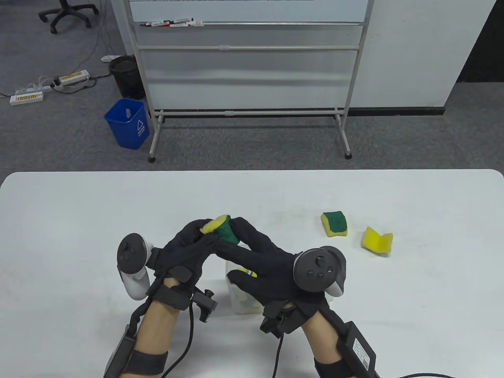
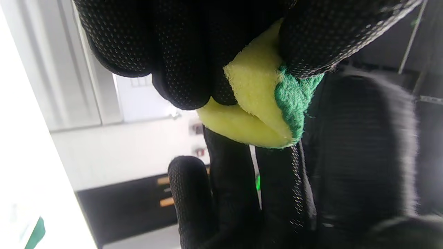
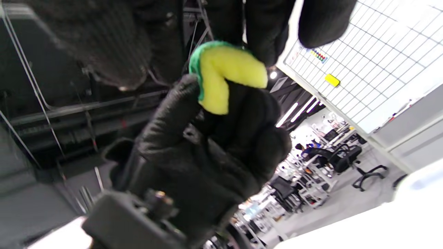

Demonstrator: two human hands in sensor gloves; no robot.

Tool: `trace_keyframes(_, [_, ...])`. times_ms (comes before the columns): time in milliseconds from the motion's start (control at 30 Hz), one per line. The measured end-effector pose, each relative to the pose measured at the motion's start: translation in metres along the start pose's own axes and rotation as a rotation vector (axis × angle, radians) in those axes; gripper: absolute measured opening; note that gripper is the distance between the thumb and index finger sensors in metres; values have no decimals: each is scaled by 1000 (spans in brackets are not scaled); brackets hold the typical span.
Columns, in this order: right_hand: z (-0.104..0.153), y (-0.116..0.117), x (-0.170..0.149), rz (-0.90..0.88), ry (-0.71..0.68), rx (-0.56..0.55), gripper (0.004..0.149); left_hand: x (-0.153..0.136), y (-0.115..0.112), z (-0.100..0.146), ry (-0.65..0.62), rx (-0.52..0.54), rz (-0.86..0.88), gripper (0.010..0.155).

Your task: Squeeze sponges into plastic airtight container

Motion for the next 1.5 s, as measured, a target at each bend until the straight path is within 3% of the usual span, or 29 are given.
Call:
trace_keyframes(133, [3,3,-8,-99,83,-164,83,1,0,2,-19,23,3,43])
trace_keyframes(200, [3,5,-11,-109,135,-189,84,5,-5,3,-55,6,-8,43])
trace_keyframes(333, [6,6,-13,-92,190,-242,83,8,-19,8,-91,-6,-36,44])
trace_keyframes(467, [13,-8,-19,-11,263,-379,65,2,-33,7,-48,-171,24,49])
trace_keyframes(567, [14,-16,-28,-27,310,-345,61,0,-38,6,-41,-241,-14,58])
trace_keyframes(867, [9,-17,-31,149,391,-233,55,14,-25,9,-157,-29,-477,64])
trace_keyframes(967, [7,-16,-31,153,410,-115,53,16,-25,6,-203,-92,-496,79])
trace_keyframes(1000, [7,-16,-31,159,411,-101,52,15,-28,4,-217,-175,-475,77])
trace_keyframes(1067, [6,-16,-31,167,401,-121,51,14,-29,3,-195,-224,-463,67])
trace_keyframes(1167, [6,-15,-32,154,391,-133,56,10,-26,3,-186,-104,-464,56])
trace_keyframes(1233, [6,-15,-32,118,364,-143,63,7,-24,2,-189,-81,-508,50])
trace_keyframes(1433, [7,-16,-37,158,399,-174,58,-5,-28,0,-168,-85,-524,48])
trace_keyframes(1500, [7,-16,-40,208,424,-160,52,-11,-31,-2,-147,-190,-578,55])
Point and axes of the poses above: the tracker on the back of each hand, its own x axis roughly to the thumb side, its own z axis roughly from the fingertips to the wrist, y = z × x, the point moved 1 cm from there along -z, roughly from the wrist to the fingertips, and after that the axes turned 11 degrees about x, right-handed, at the moved point
